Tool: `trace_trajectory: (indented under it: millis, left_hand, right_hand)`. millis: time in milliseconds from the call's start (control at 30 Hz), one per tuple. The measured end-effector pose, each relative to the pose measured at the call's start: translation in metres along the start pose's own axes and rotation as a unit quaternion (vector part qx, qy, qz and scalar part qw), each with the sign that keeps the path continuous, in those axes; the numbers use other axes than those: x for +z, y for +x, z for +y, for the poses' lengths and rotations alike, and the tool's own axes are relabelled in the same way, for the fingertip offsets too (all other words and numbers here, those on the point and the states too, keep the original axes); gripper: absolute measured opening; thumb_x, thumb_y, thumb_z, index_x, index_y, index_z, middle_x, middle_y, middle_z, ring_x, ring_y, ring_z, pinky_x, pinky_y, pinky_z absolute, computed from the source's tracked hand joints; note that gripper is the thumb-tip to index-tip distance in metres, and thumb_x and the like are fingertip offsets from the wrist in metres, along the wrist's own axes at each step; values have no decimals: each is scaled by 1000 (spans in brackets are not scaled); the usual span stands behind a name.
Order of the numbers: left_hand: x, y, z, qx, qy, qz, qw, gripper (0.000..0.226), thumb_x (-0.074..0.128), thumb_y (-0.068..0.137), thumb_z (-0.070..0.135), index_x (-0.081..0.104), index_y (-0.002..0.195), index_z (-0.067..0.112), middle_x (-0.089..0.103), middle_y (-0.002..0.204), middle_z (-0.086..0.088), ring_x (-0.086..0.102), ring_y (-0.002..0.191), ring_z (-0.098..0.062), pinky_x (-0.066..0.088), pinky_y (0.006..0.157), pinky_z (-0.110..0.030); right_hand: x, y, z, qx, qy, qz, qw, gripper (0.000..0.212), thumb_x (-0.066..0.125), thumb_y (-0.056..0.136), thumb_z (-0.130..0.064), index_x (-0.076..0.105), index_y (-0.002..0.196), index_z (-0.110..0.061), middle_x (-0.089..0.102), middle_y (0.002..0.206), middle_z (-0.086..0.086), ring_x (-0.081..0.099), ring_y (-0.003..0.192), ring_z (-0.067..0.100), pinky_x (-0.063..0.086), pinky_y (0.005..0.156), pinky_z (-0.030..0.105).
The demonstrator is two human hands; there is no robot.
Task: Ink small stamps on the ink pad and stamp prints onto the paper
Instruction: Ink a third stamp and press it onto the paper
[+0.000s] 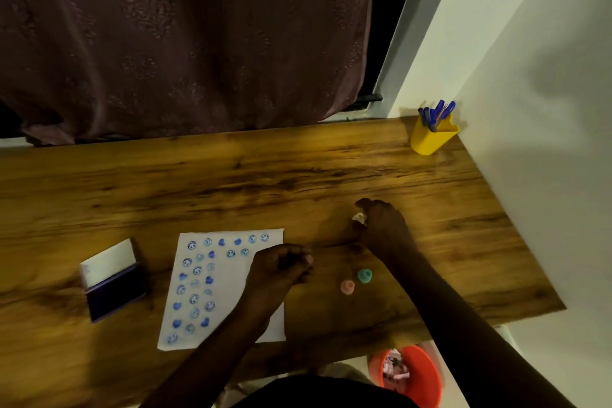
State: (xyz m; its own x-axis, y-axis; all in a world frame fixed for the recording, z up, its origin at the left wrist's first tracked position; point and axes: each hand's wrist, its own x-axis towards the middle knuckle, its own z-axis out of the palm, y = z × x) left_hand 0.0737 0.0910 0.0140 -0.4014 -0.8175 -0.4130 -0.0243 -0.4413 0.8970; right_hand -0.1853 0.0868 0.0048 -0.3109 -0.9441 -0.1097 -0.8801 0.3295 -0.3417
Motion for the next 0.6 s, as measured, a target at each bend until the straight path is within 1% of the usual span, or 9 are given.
trace_trajectory:
  millis: [67, 133, 233, 300, 333, 367, 400, 467, 600]
  left_hand:
    - [-3, 0, 1, -3, -5, 6, 1000, 13, 74, 92, 9, 79, 104, 9, 80, 101, -18, 76, 100, -37, 61, 93, -47]
    - [-5, -1, 1, -3, -7, 12, 1000, 14, 74, 92, 8, 79, 104, 10, 80, 100, -18, 76, 100, -37, 61, 93, -46]
    - [-10, -1, 1, 6, -5, 18, 1000, 14, 73, 93, 7, 78, 105, 10, 81, 98, -16, 77, 98, -35, 62, 91, -44]
    - [-13, -1, 2, 18, -6, 21, 1000, 15, 73, 93, 9, 79, 106, 12, 81, 98, -14, 77, 98, -33, 63, 89, -41]
    - [-14, -1, 3, 24, -13, 23, 999, 17, 73, 93, 9, 79, 107, 16, 81, 100, -12, 77, 99, -31, 63, 88, -38]
    - [-15, -1, 5, 28, -23, 26, 999, 20, 74, 92, 9, 79, 109, 19, 81, 102, -9, 78, 99, -28, 64, 87, -35]
    - [-16, -1, 8, 32, -34, 28, 999, 24, 74, 92, 9, 78, 112, 22, 82, 104, -6, 78, 100, -24, 64, 85, -32]
    - [-17, 0, 12, 44, -42, 30, 998, 32, 75, 92, 12, 75, 121, 23, 81, 108, 1, 77, 104, -17, 63, 83, -26]
    - [-24, -2, 20, 64, -34, 34, 997, 39, 75, 93, 17, 69, 131, 22, 81, 110, 8, 76, 106, -10, 60, 80, -20]
  right_hand:
    - [4, 4, 2, -8, -12, -12, 1000, 42, 68, 91, -22, 64, 133, -15, 72, 117, 14, 69, 106, 33, 53, 82, 35]
    - [4, 5, 2, -13, -13, -14, 1000, 28, 65, 92, -19, 70, 118, -13, 73, 109, 15, 70, 101, 35, 54, 79, 36]
    - [-1, 5, -4, -39, 17, 1, 999, 18, 66, 93, -21, 74, 107, -13, 76, 102, 12, 72, 95, 33, 58, 77, 38]
    - [-7, 1, -15, -49, 77, 20, 996, 13, 72, 91, -25, 78, 100, -17, 78, 94, 0, 75, 87, 14, 57, 72, 25]
    - [-10, -3, -23, -50, 124, 28, 991, 10, 77, 89, -26, 79, 96, -20, 76, 88, -9, 73, 80, 0, 51, 66, 11]
    - [-13, -8, -31, -46, 172, 26, 984, 10, 82, 86, -28, 79, 95, -23, 73, 83, -17, 70, 78, -10, 45, 63, 2]
    - [-15, -14, -40, -35, 222, 14, 974, 14, 85, 83, -31, 80, 95, -26, 72, 83, -22, 67, 79, -16, 45, 64, 0]
    - [-16, -24, -56, -3, 318, -21, 948, 23, 88, 79, -32, 81, 100, -26, 77, 89, -17, 70, 85, -11, 50, 70, 4]
    - [-14, -40, -85, 24, 437, -76, 896, 23, 88, 81, -22, 81, 103, -20, 81, 94, -2, 78, 88, 13, 63, 78, 30]
